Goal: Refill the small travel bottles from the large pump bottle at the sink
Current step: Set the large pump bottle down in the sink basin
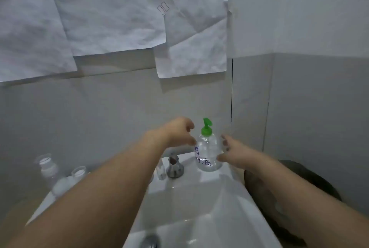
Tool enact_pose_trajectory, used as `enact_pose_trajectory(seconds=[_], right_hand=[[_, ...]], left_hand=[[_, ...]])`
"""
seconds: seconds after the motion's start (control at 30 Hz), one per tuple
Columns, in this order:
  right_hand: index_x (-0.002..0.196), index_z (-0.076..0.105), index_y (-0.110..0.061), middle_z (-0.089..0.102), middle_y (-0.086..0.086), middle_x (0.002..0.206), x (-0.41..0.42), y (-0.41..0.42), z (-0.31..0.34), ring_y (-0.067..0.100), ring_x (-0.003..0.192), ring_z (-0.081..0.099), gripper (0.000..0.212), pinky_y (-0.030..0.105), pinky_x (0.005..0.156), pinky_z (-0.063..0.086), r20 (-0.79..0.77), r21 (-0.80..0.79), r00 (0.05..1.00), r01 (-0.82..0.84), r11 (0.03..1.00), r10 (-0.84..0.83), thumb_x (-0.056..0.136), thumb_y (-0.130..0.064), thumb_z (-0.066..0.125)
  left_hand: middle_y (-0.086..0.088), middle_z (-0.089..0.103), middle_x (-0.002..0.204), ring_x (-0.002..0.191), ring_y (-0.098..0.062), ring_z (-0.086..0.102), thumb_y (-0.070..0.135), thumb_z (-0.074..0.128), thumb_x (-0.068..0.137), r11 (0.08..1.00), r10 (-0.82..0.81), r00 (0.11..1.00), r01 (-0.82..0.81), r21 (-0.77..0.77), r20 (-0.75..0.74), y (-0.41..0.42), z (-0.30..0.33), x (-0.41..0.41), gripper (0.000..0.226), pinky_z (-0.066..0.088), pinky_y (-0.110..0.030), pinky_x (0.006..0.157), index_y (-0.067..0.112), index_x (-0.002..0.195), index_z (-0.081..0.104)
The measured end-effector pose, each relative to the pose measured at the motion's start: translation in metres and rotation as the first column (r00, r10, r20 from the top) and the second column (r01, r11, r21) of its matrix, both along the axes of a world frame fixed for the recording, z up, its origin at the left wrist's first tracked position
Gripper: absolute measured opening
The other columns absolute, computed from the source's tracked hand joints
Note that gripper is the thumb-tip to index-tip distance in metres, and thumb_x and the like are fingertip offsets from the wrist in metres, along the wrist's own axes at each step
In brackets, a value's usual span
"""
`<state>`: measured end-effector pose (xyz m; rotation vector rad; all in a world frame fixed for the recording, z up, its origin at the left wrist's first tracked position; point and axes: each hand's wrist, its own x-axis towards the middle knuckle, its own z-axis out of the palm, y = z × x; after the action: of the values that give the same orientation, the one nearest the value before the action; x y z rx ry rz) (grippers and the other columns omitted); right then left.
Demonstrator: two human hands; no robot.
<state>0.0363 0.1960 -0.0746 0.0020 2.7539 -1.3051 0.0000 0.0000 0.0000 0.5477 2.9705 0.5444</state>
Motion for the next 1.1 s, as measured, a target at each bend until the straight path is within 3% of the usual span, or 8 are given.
enact_pose_trajectory(seconds=[0.13,0.23,0.37,0.57,0.83,1.1], right_hand=[[0.126,0.048,-0.028,0.060,0.000,0.124,-0.027,0.009,-0.017,0.021,0.115,0.058,0.059,0.042,0.102,0.045,-0.009,0.072,0.992,-0.128,0.989,0.129,0.075,-0.021,0.077],[0.122,0.052,-0.024,0.064,0.002,0.118,-0.042,0.014,-0.037,0.022,0.107,0.063,0.056,0.047,0.097,0.050,-0.056,-0.034,0.988,-0.148,0.988,0.146,0.073,-0.019,0.078],[0.123,0.055,-0.015,0.066,0.002,0.118,-0.041,0.015,-0.040,0.019,0.105,0.065,0.050,0.044,0.095,0.052,-0.092,-0.147,0.987,-0.141,0.979,0.129,0.079,-0.007,0.077],[0.111,0.061,-0.017,0.069,0.001,0.116,-0.024,0.019,-0.019,0.014,0.107,0.065,0.035,0.039,0.097,0.051,-0.180,-0.247,0.980,-0.128,0.961,0.085,0.081,-0.004,0.075],[0.129,0.058,-0.012,0.067,-0.002,0.121,0.026,0.015,0.054,0.011,0.112,0.063,0.049,0.039,0.103,0.048,-0.284,-0.177,0.951,-0.180,0.968,0.125,0.083,-0.011,0.075],[0.120,0.063,-0.015,0.070,-0.002,0.115,0.088,-0.002,0.104,0.012,0.109,0.064,0.044,0.040,0.102,0.048,-0.333,-0.089,0.928,-0.210,0.974,0.170,0.079,-0.018,0.079]], left_hand=[[0.002,0.055,0.134,0.118,-0.020,0.056,0.034,0.081,0.073,0.995,-0.013,0.990,0.028,-0.099,0.144,0.011,-0.024,-0.022,0.079,0.043,-0.039,0.104,0.020,0.142,0.044],[0.005,0.062,0.125,0.111,-0.019,0.060,0.036,0.084,0.068,0.996,-0.021,0.978,0.040,-0.086,0.206,0.014,-0.038,-0.039,0.079,0.046,-0.040,0.102,0.024,0.137,0.049],[0.006,0.069,0.108,0.099,-0.017,0.065,0.029,0.085,0.067,0.998,-0.055,0.984,0.059,-0.016,0.171,0.016,-0.045,-0.038,0.055,0.050,-0.040,0.095,0.022,0.117,0.062],[0.006,0.072,0.103,0.096,-0.015,0.067,0.022,0.084,0.069,0.993,-0.102,0.988,0.093,0.079,0.118,0.015,-0.021,-0.024,0.049,0.051,-0.037,0.095,0.023,0.114,0.065],[0.004,0.073,0.104,0.093,-0.013,0.069,0.021,0.085,0.070,0.976,-0.155,0.986,0.145,0.161,0.053,0.002,0.049,0.031,0.058,0.051,-0.038,0.096,0.022,0.123,0.062],[0.000,0.074,0.102,0.095,-0.017,0.070,0.015,0.083,0.072,0.951,-0.171,0.985,0.158,0.266,0.023,-0.026,0.082,0.101,0.055,0.051,-0.042,0.097,0.021,0.123,0.063]])
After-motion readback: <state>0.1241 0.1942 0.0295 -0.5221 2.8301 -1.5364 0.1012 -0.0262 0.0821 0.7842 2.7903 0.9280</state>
